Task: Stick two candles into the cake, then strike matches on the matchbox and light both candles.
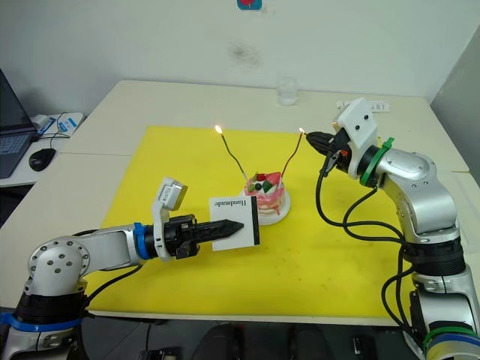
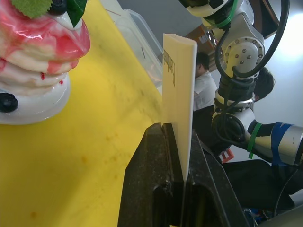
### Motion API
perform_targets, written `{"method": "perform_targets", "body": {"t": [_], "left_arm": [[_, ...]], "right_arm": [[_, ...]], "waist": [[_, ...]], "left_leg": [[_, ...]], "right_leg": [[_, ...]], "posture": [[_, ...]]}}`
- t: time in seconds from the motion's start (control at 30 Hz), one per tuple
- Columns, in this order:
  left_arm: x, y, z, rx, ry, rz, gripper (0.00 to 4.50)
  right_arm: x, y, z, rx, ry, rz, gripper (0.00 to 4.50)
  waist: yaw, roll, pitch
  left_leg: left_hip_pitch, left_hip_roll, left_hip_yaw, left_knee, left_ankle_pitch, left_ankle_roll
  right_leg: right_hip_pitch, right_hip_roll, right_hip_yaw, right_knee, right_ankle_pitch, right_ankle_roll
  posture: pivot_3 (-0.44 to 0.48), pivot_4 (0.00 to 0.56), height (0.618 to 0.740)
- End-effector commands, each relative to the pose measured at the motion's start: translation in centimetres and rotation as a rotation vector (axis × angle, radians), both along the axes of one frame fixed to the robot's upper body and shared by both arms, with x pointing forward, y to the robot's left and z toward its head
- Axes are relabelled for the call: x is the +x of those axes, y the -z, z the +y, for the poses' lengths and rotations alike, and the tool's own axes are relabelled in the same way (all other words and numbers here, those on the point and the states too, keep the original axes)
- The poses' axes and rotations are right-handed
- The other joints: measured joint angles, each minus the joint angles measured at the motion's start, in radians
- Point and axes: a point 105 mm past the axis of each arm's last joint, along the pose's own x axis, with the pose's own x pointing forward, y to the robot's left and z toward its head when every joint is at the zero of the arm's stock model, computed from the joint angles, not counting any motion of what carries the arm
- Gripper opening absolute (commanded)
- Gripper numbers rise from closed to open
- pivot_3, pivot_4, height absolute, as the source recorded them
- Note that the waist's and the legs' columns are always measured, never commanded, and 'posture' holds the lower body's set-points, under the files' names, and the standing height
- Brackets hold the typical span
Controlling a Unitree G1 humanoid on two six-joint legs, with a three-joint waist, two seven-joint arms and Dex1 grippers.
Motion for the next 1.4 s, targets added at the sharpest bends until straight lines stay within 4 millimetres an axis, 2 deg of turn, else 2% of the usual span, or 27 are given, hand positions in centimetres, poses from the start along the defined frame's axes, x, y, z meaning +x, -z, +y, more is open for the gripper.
{"method": "perform_targets", "body": {"t": [0.03,0.9,1.13,1.27,1.4], "left_arm": [[-0.4,-0.9,0.0,-0.020,0.013,-0.030,0.00],[-0.4,-0.8,0.0,-0.020,0.018,-0.025,0.00],[-0.6,-0.8,0.1,-0.020,0.020,-0.021,0.00],[-0.8,-0.7,0.0,-0.023,0.022,-0.019,0.00],[-0.8,-0.7,0.0,-0.026,0.023,-0.018,0.00]], "right_arm": [[-0.4,-1.3,0.0,-0.001,-0.004,-0.056,0.02],[-0.7,-1.1,-0.7,-0.002,0.018,-0.047,0.02],[-1.5,-0.5,-3.2,0.010,0.103,-0.013,0.02],[-1.8,-0.5,-4.8,0.120,0.202,0.016,0.02],[-2.1,0.6,-8.5,0.184,0.438,0.033,0.02]], "waist": [[0.000,0.000,0.000],[0.000,0.000,0.000],[0.001,0.000,0.000],[0.001,0.000,0.000],[0.002,0.000,0.000]], "left_leg": [[0.000,0.000,0.000,0.000,0.000,0.000],[0.000,0.000,0.000,0.000,0.000,0.000],[0.000,0.000,0.000,0.000,0.000,0.000],[0.000,0.000,0.000,0.000,0.000,0.000],[0.000,0.000,0.000,-0.001,0.000,0.000]], "right_leg": [[0.000,0.000,0.000,0.000,0.000,0.000],[0.000,0.000,0.000,0.000,0.000,0.000],[0.000,0.000,0.000,0.000,0.000,0.000],[0.000,0.000,0.000,0.000,0.000,0.000],[0.000,0.000,0.000,0.000,0.000,0.001]], "posture": [[0.000,0.150,0.740],[0.000,0.150,0.740],[0.000,0.150,0.740],[0.000,0.150,0.740],[0.000,0.150,0.740]]}}
